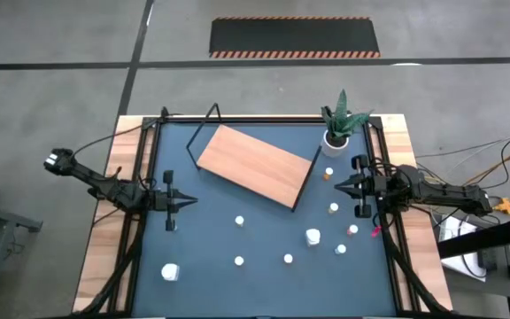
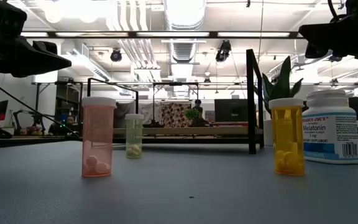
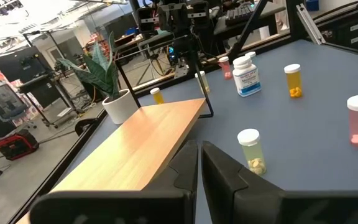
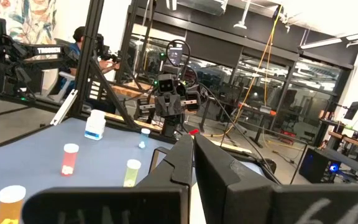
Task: Pick and place medicine bottles onto shelf by color
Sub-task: Put the left yellow pill bottle on the shelf
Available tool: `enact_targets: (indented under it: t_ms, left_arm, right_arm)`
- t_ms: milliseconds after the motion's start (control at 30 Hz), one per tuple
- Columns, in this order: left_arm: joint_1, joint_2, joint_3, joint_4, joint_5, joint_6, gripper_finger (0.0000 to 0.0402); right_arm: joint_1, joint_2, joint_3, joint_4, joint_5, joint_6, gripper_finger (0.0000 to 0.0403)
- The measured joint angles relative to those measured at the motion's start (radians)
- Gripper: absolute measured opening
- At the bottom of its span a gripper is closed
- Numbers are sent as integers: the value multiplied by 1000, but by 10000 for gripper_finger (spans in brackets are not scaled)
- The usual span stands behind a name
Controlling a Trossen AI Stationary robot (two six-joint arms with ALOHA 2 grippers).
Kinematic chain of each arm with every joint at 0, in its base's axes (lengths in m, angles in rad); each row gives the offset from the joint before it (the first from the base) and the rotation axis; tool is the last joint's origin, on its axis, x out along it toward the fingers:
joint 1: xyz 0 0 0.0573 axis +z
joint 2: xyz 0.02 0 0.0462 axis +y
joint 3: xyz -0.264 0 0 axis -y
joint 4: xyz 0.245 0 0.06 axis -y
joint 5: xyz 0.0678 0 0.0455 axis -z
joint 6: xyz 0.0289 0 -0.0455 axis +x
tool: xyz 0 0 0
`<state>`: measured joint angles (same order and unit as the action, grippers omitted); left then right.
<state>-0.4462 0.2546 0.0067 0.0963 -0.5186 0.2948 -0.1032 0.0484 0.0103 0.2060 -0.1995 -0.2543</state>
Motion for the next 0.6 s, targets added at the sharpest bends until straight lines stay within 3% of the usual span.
enact_targets:
  t_ms: [600]
  left_arm:
    - [0,0,0,0,-6,0,3]
  right_arm:
    - [0,0,0,0,0,0,9]
